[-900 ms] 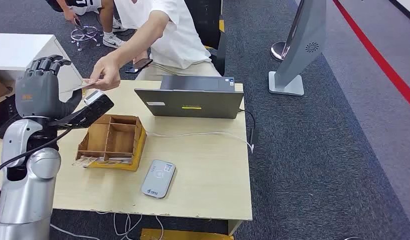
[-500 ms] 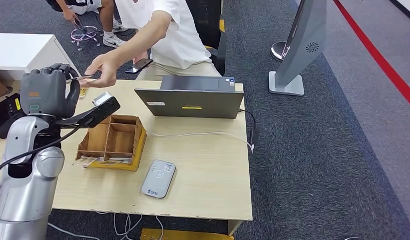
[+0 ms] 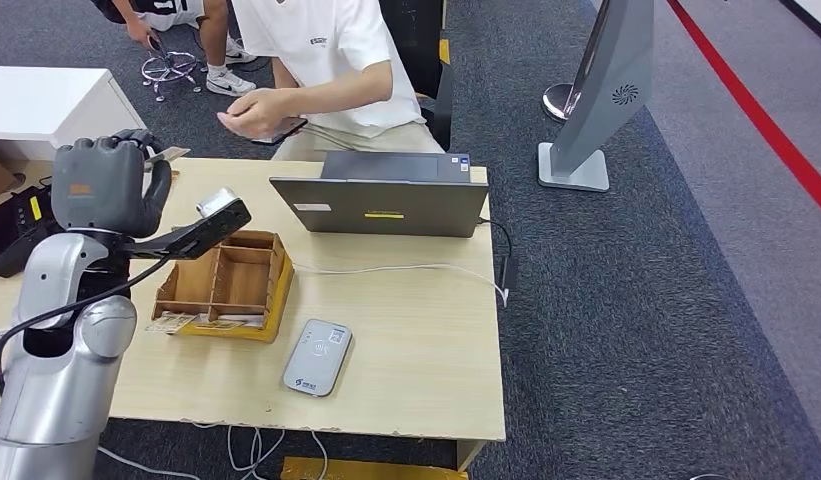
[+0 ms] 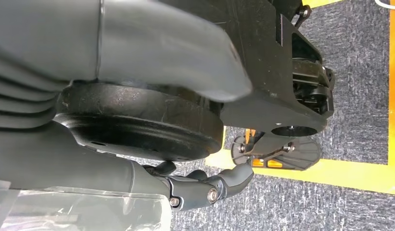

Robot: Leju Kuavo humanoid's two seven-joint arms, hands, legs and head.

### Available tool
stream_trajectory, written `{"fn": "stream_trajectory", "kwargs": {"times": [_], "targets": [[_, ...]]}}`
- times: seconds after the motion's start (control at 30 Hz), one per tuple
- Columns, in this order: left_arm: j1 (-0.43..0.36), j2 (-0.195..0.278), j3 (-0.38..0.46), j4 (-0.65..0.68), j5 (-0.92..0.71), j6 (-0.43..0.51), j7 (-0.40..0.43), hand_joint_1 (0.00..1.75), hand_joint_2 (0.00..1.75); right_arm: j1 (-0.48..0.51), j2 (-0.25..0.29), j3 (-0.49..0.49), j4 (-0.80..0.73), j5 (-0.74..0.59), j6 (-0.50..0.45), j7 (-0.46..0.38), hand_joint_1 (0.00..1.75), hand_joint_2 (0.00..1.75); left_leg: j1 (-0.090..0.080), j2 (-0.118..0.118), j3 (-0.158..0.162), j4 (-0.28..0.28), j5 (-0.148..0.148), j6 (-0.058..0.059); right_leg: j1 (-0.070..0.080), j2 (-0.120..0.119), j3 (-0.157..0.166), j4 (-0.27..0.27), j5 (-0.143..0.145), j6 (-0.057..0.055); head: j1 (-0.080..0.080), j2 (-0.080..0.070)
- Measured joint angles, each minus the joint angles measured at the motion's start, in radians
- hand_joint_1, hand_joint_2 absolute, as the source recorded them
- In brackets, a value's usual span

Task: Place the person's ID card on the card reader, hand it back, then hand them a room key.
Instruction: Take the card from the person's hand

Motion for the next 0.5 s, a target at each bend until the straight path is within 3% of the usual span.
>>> {"fn": "stream_trajectory", "kwargs": {"times": [0.23,0.5], "targets": [[0.200,-0.015,-0.102,-0.167,-0.062,0.116,-0.051,1.75,1.75,0.000,0.000,0.017,0.000,0.000,0.000,0.004,0.00,0.00,0.000,0.000,-0.001,0.000,-0.001,0.000,0.000,0.000,-0.001,0.000,0.000,0.000,-0.001,0.000],[0.326,-0.037,-0.192,-0.130,-0.112,0.153,-0.050,1.75,1.75,-0.002,0.003,0.040,0.000,0.021,0.000,0.015,0.00,0.00,0.000,0.000,-0.001,0.000,-0.001,0.000,0.000,0.000,-0.001,0.000,0.000,0.000,-0.001,0.000]]}}
